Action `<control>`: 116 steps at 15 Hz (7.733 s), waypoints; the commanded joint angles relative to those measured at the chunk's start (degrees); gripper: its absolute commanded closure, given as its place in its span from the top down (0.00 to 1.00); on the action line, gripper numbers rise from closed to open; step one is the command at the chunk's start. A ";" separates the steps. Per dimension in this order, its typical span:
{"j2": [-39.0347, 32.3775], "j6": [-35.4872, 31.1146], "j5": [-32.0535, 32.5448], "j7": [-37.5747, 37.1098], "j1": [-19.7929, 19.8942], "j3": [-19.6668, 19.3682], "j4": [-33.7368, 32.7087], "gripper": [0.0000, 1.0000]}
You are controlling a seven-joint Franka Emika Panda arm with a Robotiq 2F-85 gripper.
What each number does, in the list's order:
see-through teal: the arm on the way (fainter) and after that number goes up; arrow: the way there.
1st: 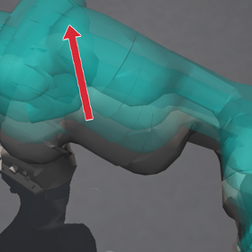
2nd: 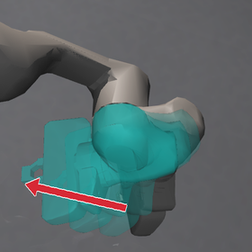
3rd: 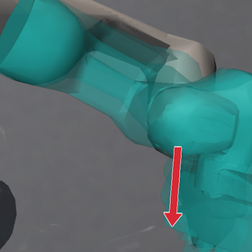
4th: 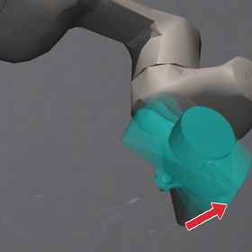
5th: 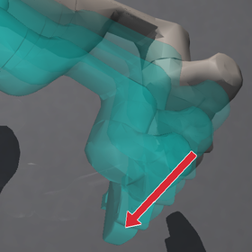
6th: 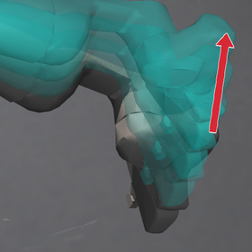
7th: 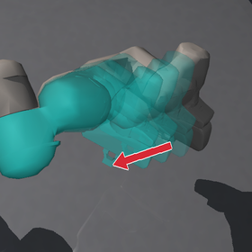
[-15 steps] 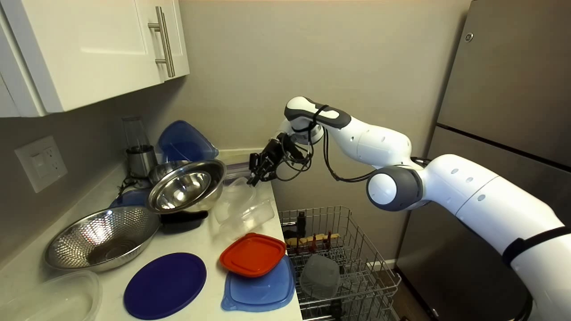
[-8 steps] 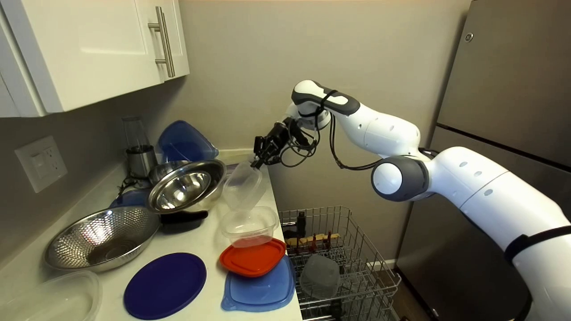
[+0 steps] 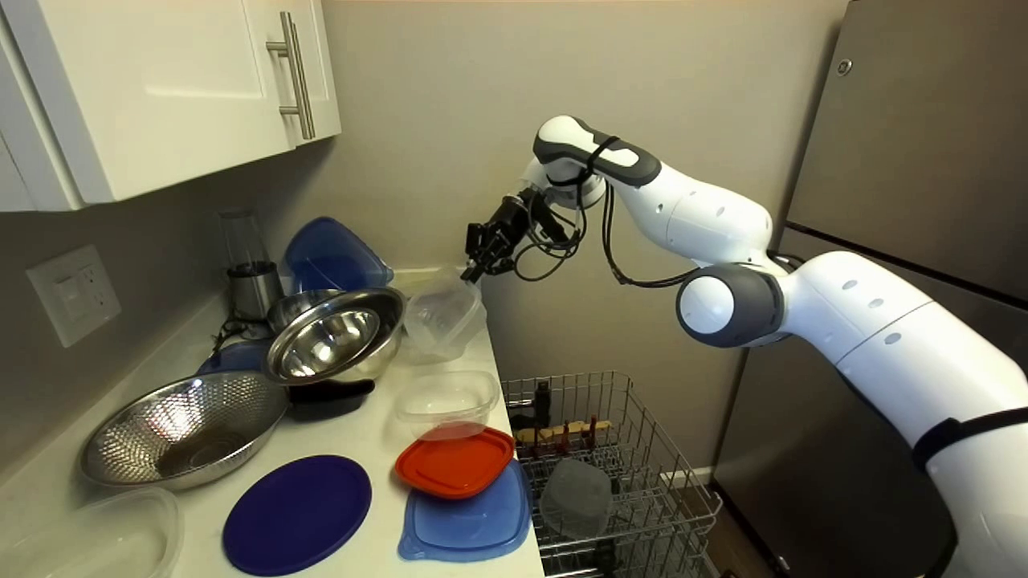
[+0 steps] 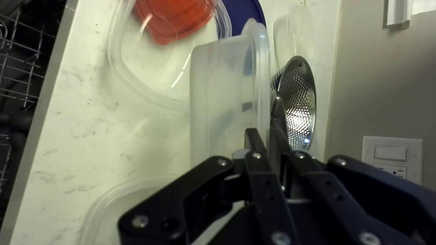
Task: Lift the lunch box on top and put it on the dish rack in the dishwasher
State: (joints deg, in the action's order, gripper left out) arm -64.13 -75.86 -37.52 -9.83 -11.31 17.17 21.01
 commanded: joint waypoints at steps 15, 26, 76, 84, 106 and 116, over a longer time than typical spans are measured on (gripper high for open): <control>10.09 15.34 20.93 -11.60 -2.07 -7.26 3.57 0.02; 6.37 27.62 37.50 -13.44 -8.92 -17.56 1.53 0.02; -13.75 19.19 17.56 -26.84 7.87 -13.93 1.52 0.02; -13.53 18.65 17.61 -29.47 9.80 -15.09 3.02 0.02; -20.94 25.14 30.64 -45.93 6.30 -20.79 6.89 0.01; -21.34 27.59 31.60 -45.87 5.68 -20.81 9.32 0.27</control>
State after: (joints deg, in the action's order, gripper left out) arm -85.47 -49.59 -6.67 -54.94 -6.09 -4.31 29.26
